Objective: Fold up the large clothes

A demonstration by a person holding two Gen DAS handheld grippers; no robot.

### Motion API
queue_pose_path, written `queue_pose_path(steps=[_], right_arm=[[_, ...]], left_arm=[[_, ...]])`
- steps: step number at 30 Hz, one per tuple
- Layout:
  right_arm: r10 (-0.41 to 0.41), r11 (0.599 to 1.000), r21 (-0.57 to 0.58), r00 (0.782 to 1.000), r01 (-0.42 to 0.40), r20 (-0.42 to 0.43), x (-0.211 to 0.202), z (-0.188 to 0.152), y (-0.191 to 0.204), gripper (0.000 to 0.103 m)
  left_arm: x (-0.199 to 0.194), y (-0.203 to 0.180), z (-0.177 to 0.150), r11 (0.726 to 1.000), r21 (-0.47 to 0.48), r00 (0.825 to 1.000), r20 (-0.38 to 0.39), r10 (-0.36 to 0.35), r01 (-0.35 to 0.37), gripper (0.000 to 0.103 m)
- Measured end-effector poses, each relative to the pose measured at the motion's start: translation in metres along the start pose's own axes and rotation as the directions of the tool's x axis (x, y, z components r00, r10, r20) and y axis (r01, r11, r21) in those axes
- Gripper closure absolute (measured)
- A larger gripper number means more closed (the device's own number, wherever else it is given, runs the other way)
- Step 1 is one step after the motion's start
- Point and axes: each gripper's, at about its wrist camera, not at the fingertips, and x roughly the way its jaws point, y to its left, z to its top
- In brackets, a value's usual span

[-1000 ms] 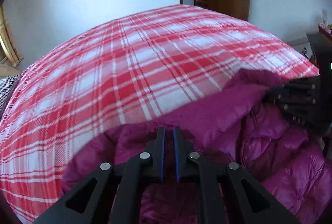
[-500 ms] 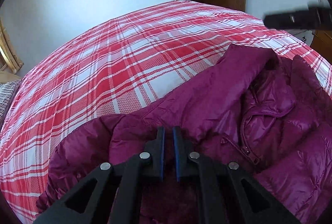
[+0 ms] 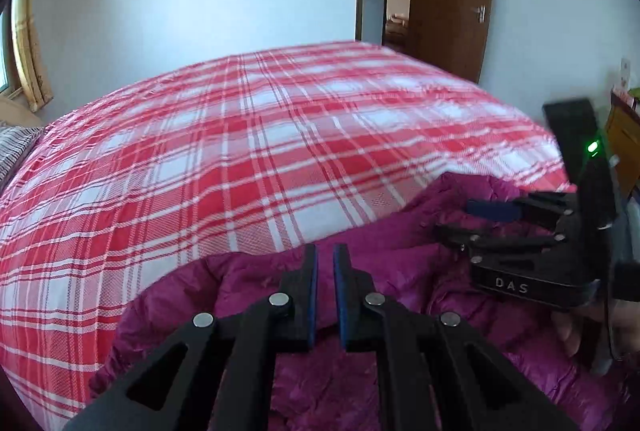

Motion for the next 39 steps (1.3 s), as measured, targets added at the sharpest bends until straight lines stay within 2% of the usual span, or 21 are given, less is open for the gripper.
queue_pose_path(steps=[2,3,4,6,9,13,28,39], right_arm=[[0.011,1.0,0.005,1.0,-0.012,0.007,0.001,0.0,-0.002,0.051],[0.024,1.0,0.014,1.0,-0.024,0.013,0.002,-0.002,-0.004,0.051],[0.038,0.999,0.024,0.999,-0.039,0.019,0.003,-0.003,-0.007,0.051],[0.065,0.997,0.042,0.997,-0.066,0.029,0.005,-0.007,-0.01,0.051],[0.082,0.995,0.051,0.996,-0.083,0.03,0.007,-0.008,-0.011,0.05],[0.054,0.998,0.019,0.998,-0.054,0.011,0.012,-0.008,-0.005,0.049],[0.024,1.0,-0.005,1.0,-0.024,-0.001,0.017,-0.008,-0.001,0.048],[0.015,1.0,-0.012,1.0,-0.015,0.0,0.018,-0.009,0.0,0.048]], left_arm=[[0.019,0.0,-0.007,0.999,-0.01,0.997,-0.063,0.036,-0.037,0.095],[0.029,0.006,-0.013,0.998,-0.047,0.994,-0.1,0.044,-0.049,0.095],[0.033,0.012,-0.018,0.996,-0.08,0.994,-0.109,0.028,-0.036,0.095],[0.035,0.017,-0.024,0.993,-0.12,0.994,-0.107,-0.006,-0.007,0.095],[0.036,0.014,-0.028,0.994,-0.107,0.995,-0.102,0.008,-0.019,0.095],[0.04,0.015,-0.029,0.993,-0.113,0.995,-0.104,0.007,-0.019,0.095],[0.041,0.031,-0.034,0.975,-0.208,0.993,-0.073,-0.089,0.073,0.095],[0.042,0.028,-0.034,0.979,-0.196,0.994,-0.078,-0.077,0.061,0.095]])
